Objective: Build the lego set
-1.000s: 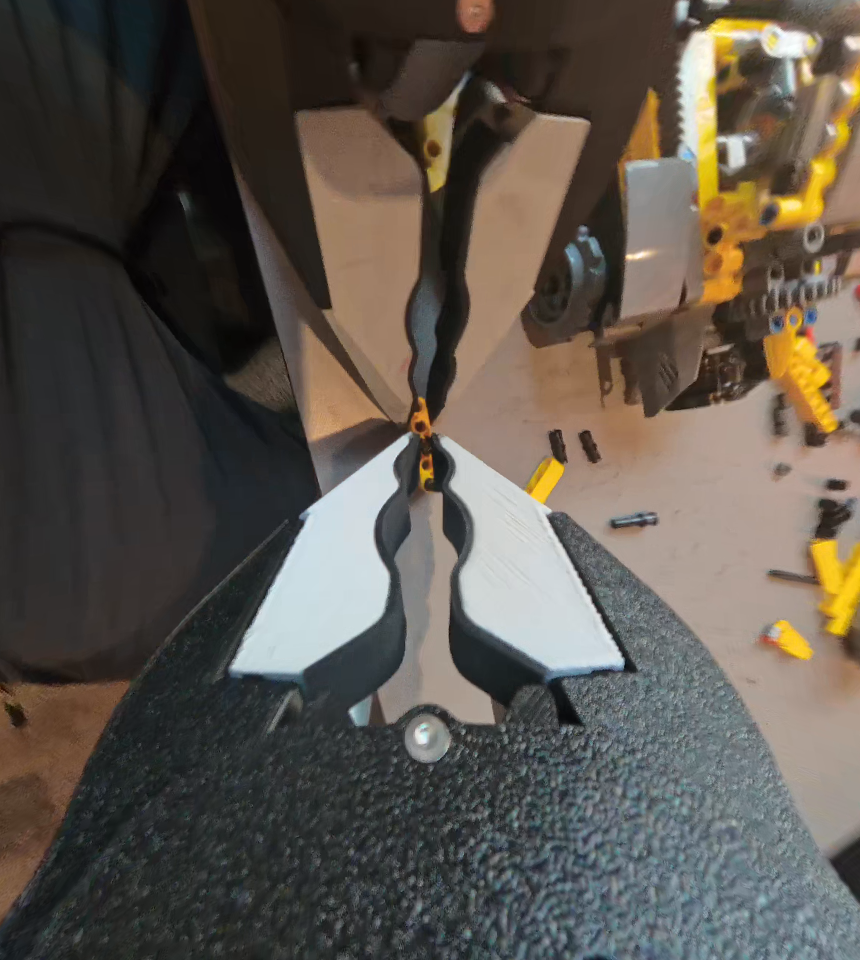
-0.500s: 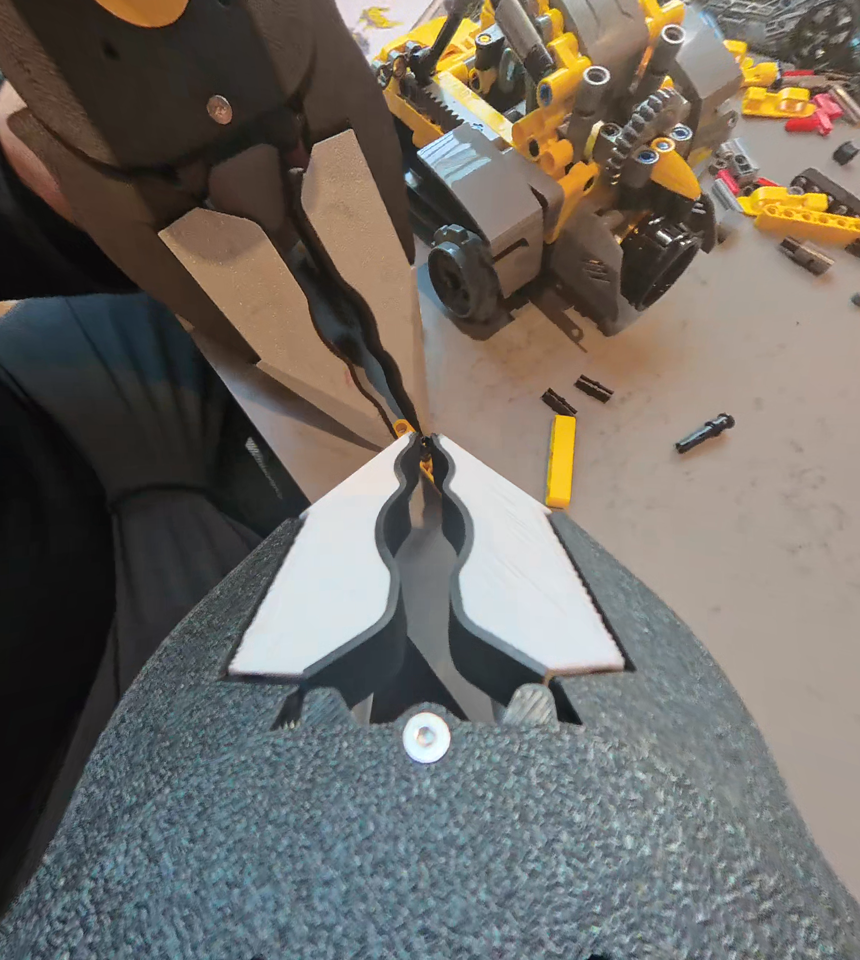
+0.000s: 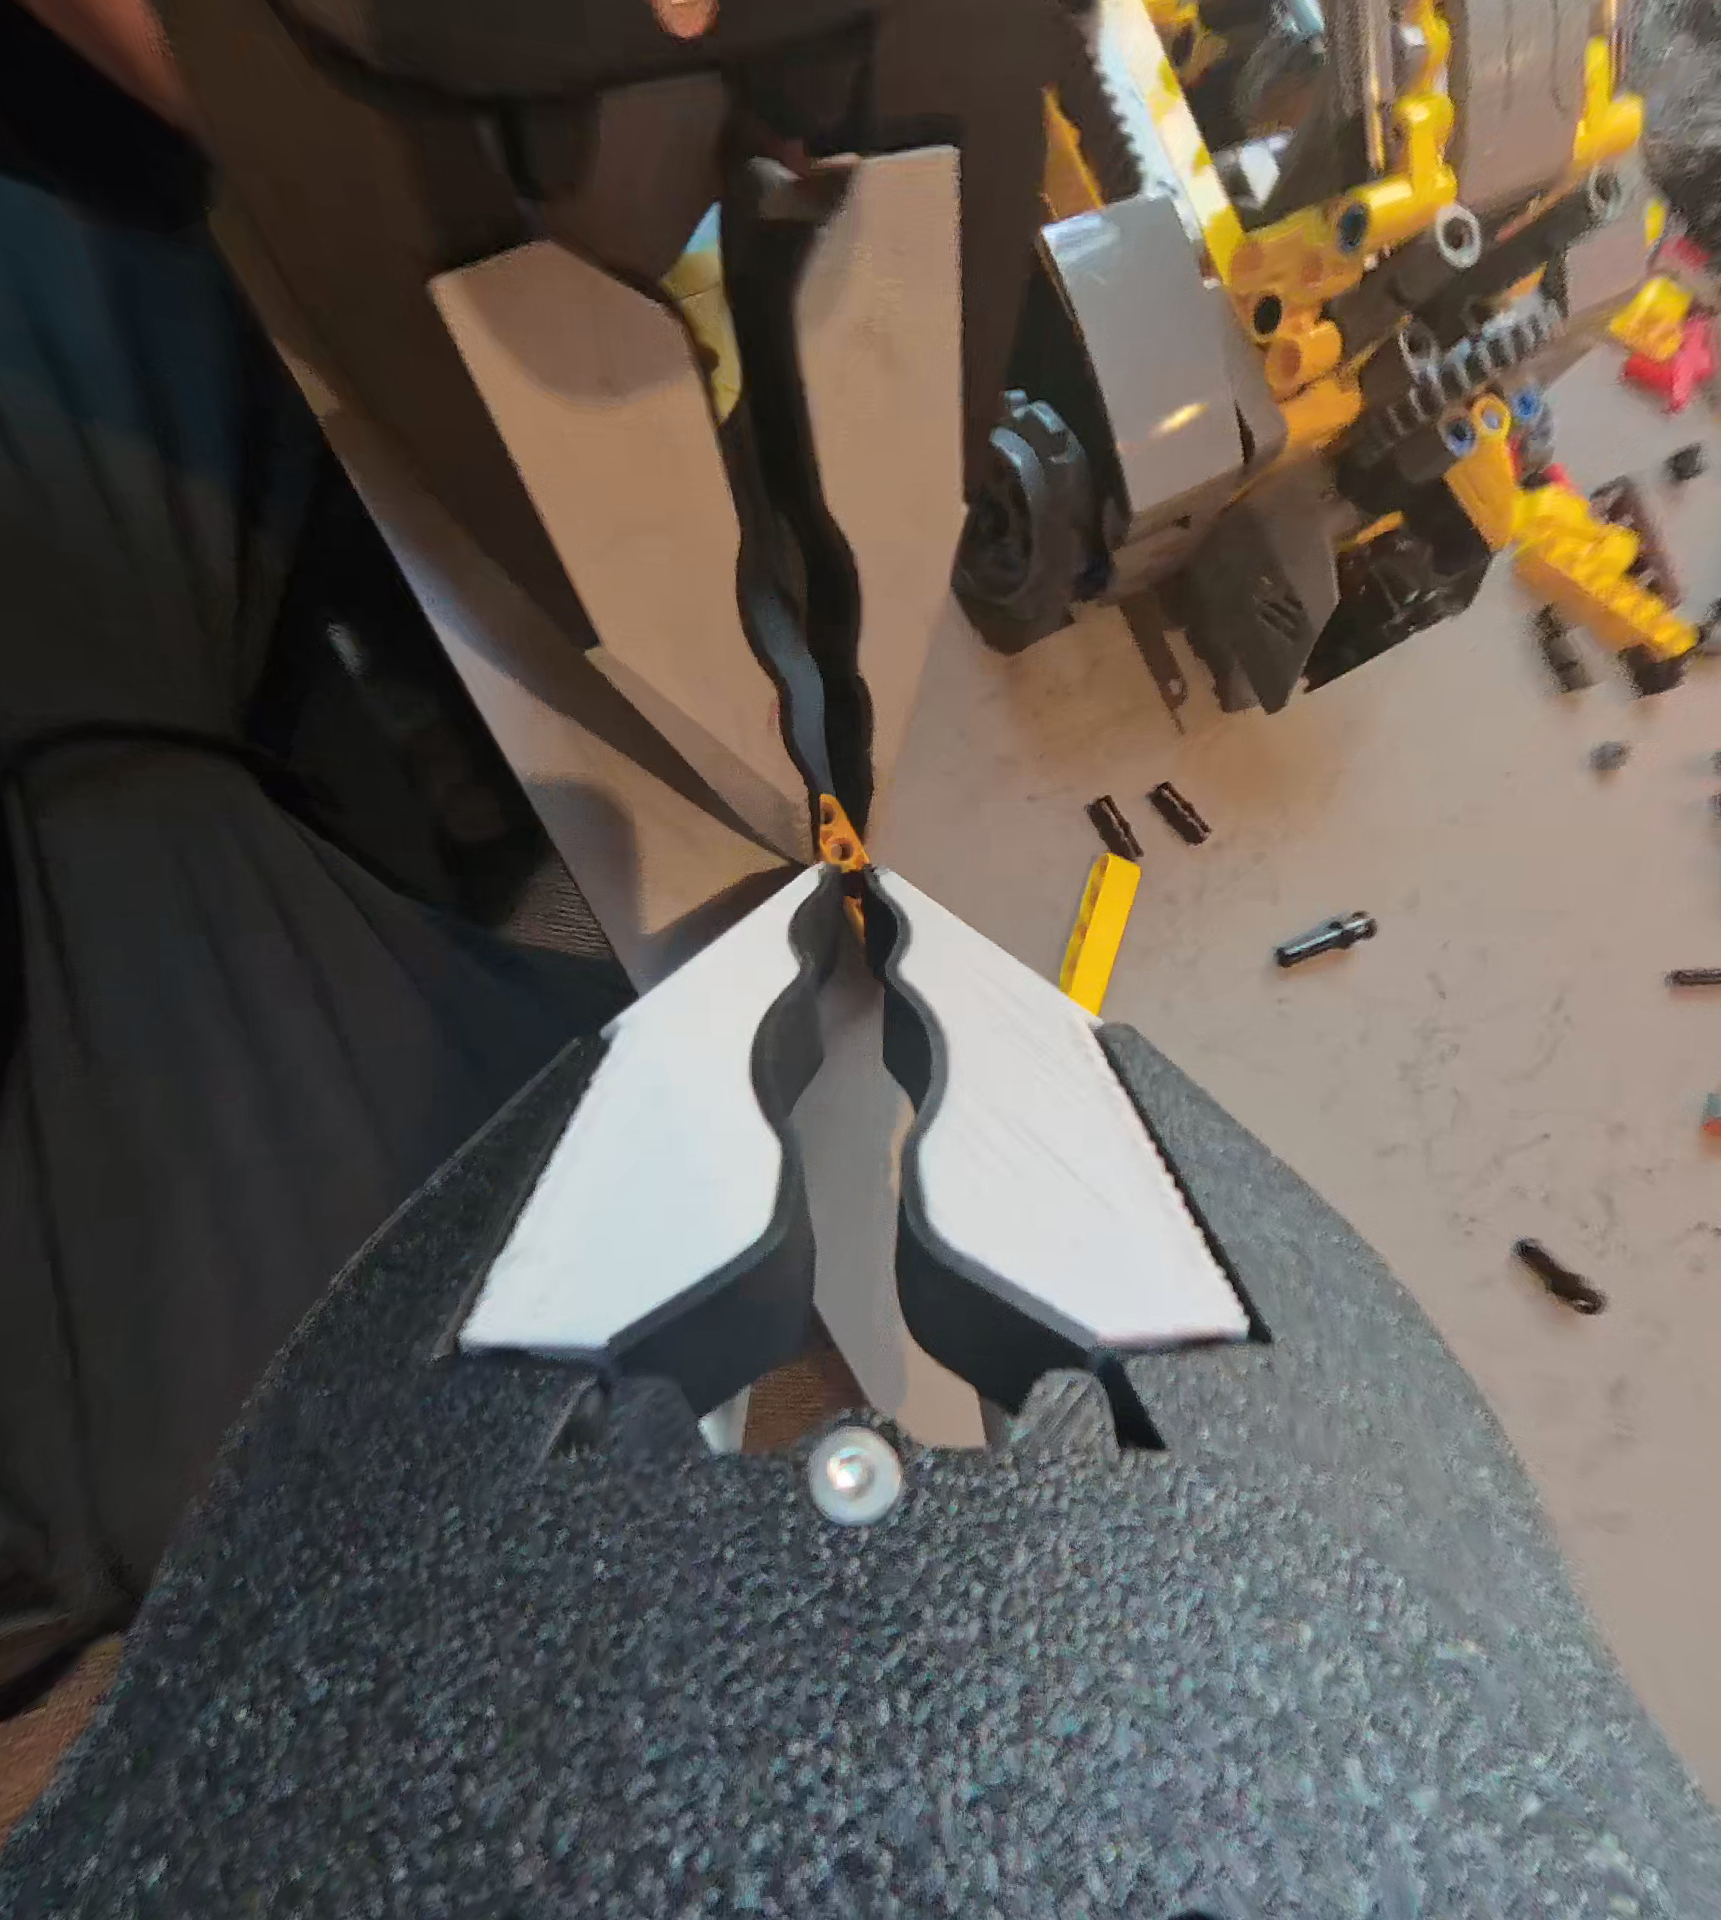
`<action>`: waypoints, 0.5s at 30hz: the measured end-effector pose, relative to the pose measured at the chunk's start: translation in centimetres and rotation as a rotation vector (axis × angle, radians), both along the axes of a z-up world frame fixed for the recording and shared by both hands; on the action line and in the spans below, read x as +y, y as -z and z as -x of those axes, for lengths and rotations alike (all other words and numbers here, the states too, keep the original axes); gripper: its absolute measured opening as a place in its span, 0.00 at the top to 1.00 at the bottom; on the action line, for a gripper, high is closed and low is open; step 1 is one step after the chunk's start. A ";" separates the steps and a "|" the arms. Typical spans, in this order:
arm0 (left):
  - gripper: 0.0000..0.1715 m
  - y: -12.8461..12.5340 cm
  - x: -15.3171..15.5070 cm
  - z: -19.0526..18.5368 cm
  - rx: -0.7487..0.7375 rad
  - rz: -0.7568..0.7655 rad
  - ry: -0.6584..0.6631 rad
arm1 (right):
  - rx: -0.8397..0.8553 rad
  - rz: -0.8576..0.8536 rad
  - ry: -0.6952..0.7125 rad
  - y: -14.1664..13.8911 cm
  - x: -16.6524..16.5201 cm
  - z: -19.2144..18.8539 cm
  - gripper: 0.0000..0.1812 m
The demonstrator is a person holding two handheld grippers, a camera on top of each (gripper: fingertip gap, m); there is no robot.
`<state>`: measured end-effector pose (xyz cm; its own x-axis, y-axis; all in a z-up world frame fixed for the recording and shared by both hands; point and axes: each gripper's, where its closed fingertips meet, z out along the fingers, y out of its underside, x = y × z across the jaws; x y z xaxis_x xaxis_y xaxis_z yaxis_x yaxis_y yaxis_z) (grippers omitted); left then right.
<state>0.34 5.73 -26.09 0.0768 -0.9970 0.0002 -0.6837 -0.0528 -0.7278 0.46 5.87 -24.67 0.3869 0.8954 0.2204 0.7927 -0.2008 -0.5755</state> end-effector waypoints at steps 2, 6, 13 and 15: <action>0.97 0.0 0.0 0.0 0.000 -0.004 0.000 | 0.075 0.115 0.047 0.0 0.0 0.0 0.98; 0.97 0.0 0.1 0.0 0.000 -0.002 -0.004 | 0.076 0.280 0.066 0.1 0.0 -0.3 0.98; 0.97 0.0 0.2 0.0 0.001 0.000 -0.011 | 0.003 0.305 0.007 0.0 0.6 0.4 0.98; 0.97 0.0 0.2 0.0 0.001 -0.003 -0.012 | 0.019 0.334 0.010 0.0 0.6 0.5 0.98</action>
<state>0.30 5.90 -26.08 0.0882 -0.9961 -0.0024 -0.6837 -0.0588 -0.7274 -0.01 6.50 -24.66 0.3968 0.9133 -0.0916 0.7796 -0.3880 -0.4915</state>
